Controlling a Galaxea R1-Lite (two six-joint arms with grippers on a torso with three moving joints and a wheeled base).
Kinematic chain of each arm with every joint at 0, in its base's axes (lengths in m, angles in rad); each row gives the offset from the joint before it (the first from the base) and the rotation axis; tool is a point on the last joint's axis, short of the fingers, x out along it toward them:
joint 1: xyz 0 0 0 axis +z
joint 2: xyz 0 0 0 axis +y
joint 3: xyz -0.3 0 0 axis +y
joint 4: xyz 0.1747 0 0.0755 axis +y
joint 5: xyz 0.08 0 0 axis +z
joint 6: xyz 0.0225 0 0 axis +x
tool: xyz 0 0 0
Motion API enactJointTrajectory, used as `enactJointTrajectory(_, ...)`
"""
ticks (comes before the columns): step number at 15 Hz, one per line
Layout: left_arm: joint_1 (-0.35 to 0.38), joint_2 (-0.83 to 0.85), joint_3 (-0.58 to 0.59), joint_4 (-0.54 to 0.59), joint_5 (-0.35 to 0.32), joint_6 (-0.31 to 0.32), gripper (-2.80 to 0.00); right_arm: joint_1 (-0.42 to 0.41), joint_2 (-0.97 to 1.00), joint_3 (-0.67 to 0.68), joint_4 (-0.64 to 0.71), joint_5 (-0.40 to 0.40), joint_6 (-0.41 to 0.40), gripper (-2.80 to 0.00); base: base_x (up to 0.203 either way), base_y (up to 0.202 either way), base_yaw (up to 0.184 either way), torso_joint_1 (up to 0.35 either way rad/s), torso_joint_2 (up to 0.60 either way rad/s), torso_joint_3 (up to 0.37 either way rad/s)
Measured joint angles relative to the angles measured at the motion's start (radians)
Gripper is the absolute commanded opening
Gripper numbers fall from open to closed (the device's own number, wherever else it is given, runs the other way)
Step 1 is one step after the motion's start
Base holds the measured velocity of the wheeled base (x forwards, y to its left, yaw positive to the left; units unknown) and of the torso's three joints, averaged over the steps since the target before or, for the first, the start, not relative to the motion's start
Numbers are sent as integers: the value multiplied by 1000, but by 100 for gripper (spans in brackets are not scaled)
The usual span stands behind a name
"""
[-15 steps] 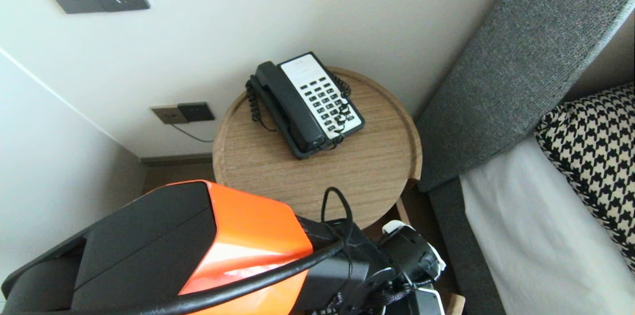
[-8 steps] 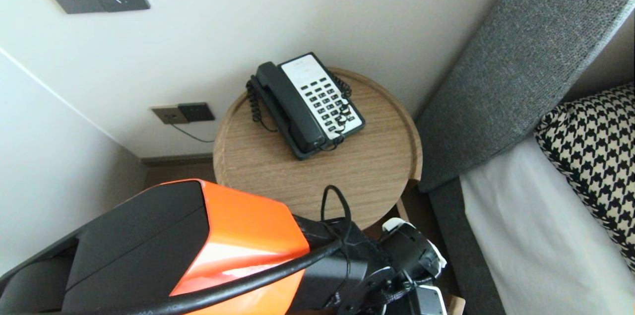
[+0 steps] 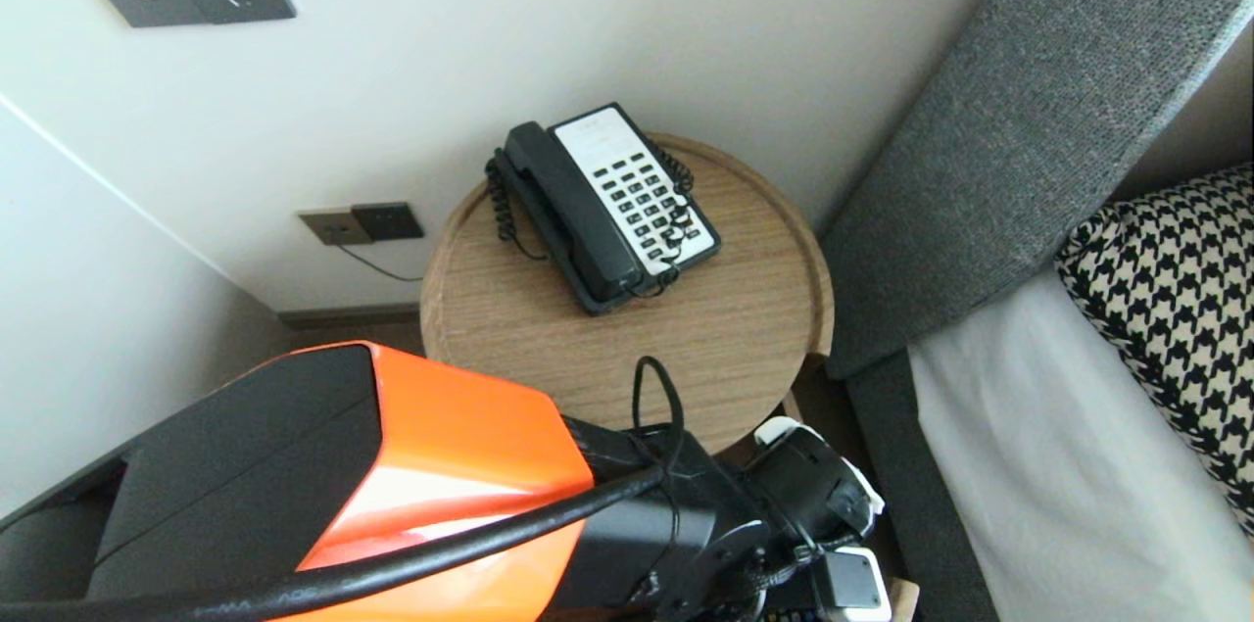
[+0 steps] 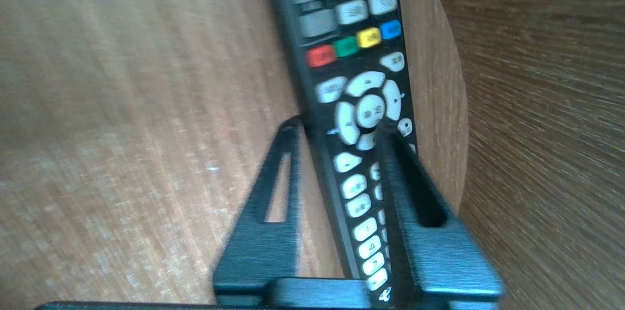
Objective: Take the remote control out of the drawer one by one and place them on the table
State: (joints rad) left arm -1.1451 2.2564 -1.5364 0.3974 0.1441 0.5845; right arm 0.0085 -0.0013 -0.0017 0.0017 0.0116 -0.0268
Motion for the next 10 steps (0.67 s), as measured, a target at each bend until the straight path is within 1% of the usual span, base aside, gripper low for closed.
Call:
enactJointTrajectory(4,15,-19,-3,-9,4,1,-280,1,0,0,0,0,0,-280,0,0,0,0,0,0)
enactJointTrajectory(10,16,-32,-1,-7,10,0,-280,1,0,0,0,0,0,-280,0,0,0,0,0,0)
